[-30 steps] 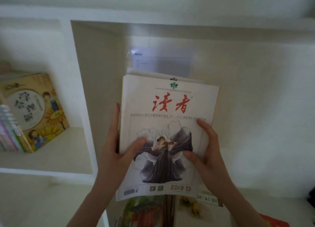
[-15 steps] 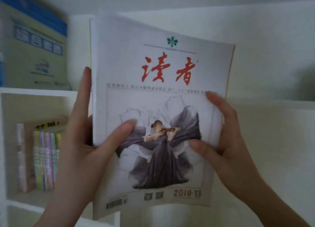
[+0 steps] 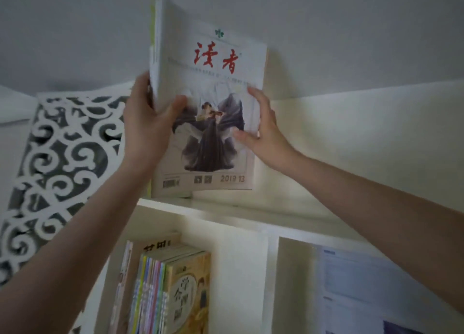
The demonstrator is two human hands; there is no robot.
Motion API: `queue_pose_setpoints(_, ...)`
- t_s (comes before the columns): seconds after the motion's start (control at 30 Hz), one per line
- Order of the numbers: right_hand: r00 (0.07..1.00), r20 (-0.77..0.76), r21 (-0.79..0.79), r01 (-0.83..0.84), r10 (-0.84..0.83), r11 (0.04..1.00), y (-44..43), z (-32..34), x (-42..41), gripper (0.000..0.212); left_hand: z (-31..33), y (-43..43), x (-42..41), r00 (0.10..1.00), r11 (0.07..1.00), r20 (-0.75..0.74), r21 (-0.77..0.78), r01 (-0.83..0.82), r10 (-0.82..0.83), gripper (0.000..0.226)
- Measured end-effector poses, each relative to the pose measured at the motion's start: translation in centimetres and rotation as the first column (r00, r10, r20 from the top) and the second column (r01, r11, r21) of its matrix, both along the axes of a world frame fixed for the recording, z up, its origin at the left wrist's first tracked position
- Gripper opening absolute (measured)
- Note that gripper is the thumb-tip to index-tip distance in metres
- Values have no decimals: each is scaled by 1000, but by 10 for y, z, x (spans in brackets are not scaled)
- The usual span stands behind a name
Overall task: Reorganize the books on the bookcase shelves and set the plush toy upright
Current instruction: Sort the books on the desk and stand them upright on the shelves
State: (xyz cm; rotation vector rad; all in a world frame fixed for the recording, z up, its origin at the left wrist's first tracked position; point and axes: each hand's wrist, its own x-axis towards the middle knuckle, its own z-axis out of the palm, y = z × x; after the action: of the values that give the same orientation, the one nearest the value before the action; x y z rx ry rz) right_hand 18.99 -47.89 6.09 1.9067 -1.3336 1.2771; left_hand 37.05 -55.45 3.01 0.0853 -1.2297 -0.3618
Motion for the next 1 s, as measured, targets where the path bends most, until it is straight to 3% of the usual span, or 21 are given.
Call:
queue_pose_setpoints(0.07,989,23,245,134,-144,960,-41,-20,-7,102,-9,-25,-10,996,995,47,60,-81,79,34)
queue_pose_setpoints(0.13,976,-55,481,212,-212,851,-72,-46,-9,114,-18,-53,-23,986,984,114,117,-132,119,33)
queue_pose_setpoints(0.23,990,-21,612,124,-141,781,-108,-67,-9,109,-22,-85,-39,975,967,130,153,-202,183,34)
queue_pose_setpoints(0.3,996,38,619,36,-77,784,-123,-65,-7,105,-19,-102,-44,966,947,121,199,-250,229,40)
queue_pose_setpoints(0.4,1000,-5,656,21,-24,754,-145,-61,2,96,-17,-136,-46,952,910,162,291,-296,258,47)
queue_pose_setpoints(0.5,999,15,687,19,-40,726,-176,-66,4,104,-19,-163,-48,949,882,184,358,-308,256,50)
queue_pose_setpoints(0.67,997,4,688,54,-78,724,-189,-59,1,91,-14,-192,-69,946,906,178,286,-313,271,53)
queue_pose_setpoints(0.73,993,-20,679,97,-115,728,-202,-58,-2,87,-14,-202,-78,917,889,169,234,-394,362,54)
queue_pose_setpoints(0.83,984,6,682,126,-177,721,-232,-66,-5,101,-19,-202,-82,842,839,153,107,-534,517,68)
queue_pose_setpoints(0.93,978,54,611,127,-200,782,-263,-73,-12,101,-38,-211,-78,735,757,283,48,-652,616,98)
queue_pose_setpoints(1.0,974,95,590,110,-205,800,-271,-76,-11,105,-60,-217,-70,688,717,456,143,-682,564,114)
